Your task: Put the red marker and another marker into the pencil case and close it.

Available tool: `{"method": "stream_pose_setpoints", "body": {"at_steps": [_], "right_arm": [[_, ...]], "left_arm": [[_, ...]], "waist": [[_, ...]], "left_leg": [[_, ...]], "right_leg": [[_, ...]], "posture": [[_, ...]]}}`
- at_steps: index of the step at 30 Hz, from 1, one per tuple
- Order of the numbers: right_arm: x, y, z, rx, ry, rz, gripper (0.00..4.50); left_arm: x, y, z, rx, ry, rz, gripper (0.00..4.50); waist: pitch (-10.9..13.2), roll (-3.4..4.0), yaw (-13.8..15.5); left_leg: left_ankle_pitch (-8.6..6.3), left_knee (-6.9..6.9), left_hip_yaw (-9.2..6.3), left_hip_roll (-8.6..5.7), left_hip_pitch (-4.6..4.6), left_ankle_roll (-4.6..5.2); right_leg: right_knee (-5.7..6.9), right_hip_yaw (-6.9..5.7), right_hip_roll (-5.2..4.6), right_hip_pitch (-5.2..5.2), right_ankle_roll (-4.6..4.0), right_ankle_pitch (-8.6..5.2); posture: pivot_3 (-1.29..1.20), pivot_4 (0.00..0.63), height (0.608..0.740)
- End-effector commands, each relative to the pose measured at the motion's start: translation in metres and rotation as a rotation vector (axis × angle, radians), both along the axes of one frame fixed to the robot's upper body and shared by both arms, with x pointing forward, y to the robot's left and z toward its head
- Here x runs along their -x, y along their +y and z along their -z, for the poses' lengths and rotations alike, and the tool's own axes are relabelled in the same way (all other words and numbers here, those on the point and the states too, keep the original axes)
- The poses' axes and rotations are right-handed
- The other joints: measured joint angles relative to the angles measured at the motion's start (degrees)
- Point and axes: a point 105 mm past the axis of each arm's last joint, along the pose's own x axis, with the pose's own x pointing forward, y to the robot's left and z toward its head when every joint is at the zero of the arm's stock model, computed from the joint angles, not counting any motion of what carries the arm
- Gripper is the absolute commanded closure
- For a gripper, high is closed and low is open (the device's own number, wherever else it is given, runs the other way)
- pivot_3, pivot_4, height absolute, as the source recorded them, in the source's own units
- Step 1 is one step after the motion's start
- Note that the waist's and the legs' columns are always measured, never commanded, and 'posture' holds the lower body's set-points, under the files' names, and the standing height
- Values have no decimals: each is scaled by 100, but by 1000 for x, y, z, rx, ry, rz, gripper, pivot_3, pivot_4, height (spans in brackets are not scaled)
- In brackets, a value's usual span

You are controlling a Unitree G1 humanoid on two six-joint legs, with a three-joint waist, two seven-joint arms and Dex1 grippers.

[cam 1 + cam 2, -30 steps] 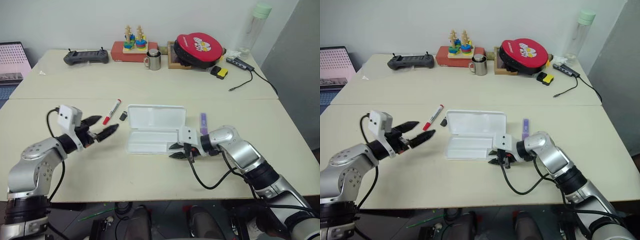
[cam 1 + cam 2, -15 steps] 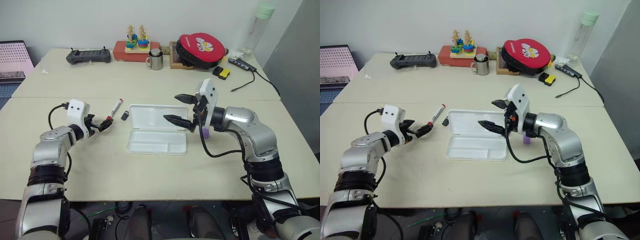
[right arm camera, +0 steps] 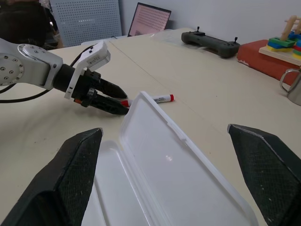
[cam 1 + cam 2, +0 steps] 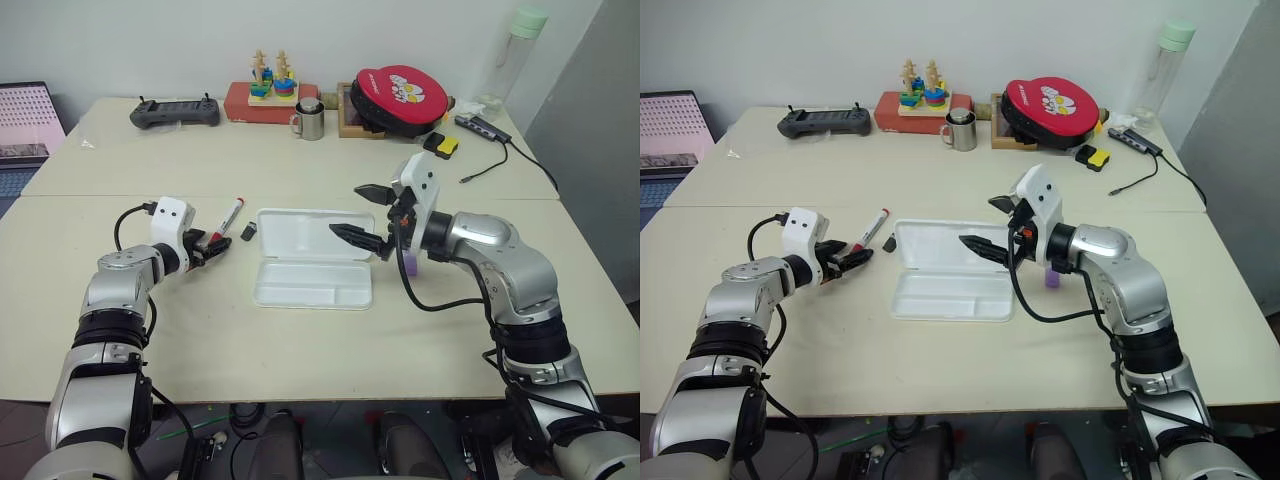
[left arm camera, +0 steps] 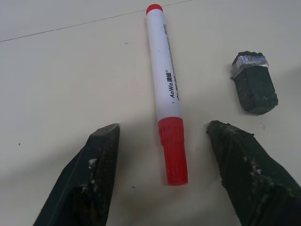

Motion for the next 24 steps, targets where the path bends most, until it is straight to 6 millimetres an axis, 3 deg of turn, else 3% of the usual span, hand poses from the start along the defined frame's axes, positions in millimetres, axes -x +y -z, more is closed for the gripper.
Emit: {"method": "stream_pose_setpoints", "body": {"at_steps": [1, 10, 17, 21, 23, 24], "right_arm": [[4, 2, -22, -29, -72, -20, 0], [10, 6, -28, -50, -77, -64, 0], [15, 7, -28, -53, -75, -105, 0], [19, 5, -32, -56, -89, -126, 0], [25, -4, -40, -69, -99, -148, 0], [28, -6, -42, -72, -102, -155, 0]], "left_arm": [[0, -1, 1, 3, 5, 1, 2294], [1, 2, 1, 0, -3, -23, 4030], [-1, 3, -4, 4, -39, -52, 4165], [-7, -1, -31, -15, -196, -34, 4165], [-6, -29, -90, 85, -425, 118, 4165], [-2, -36, -107, 109, -491, 163, 4165]], "waist": [[0, 0, -4], [0, 0, -7], [0, 0, -5], [0, 0, -5], [4, -3, 7], [12, -10, 35]], "left_leg": [[0, 0, 0, 0, 0, 0], [0, 0, 0, 0, 0, 0], [0, 0, -1, 0, 0, 0], [0, 0, -1, 0, 1, 0], [0, 0, -1, 0, 0, 0], [0, 0, -1, 0, -7, 0]], "right_leg": [[0, 0, 0, 0, 0, 0], [0, 0, 0, 1, 0, 0], [1, 0, 0, 1, 0, 0], [1, -1, 0, 0, 0, 0], [0, 0, 0, 0, 0, 0], [-1, -1, -1, -3, 0, 1]], "posture": [[0, 150, 740], [0, 150, 740], [0, 150, 740], [0, 150, 740], [0, 150, 740], [0, 150, 740]]}}
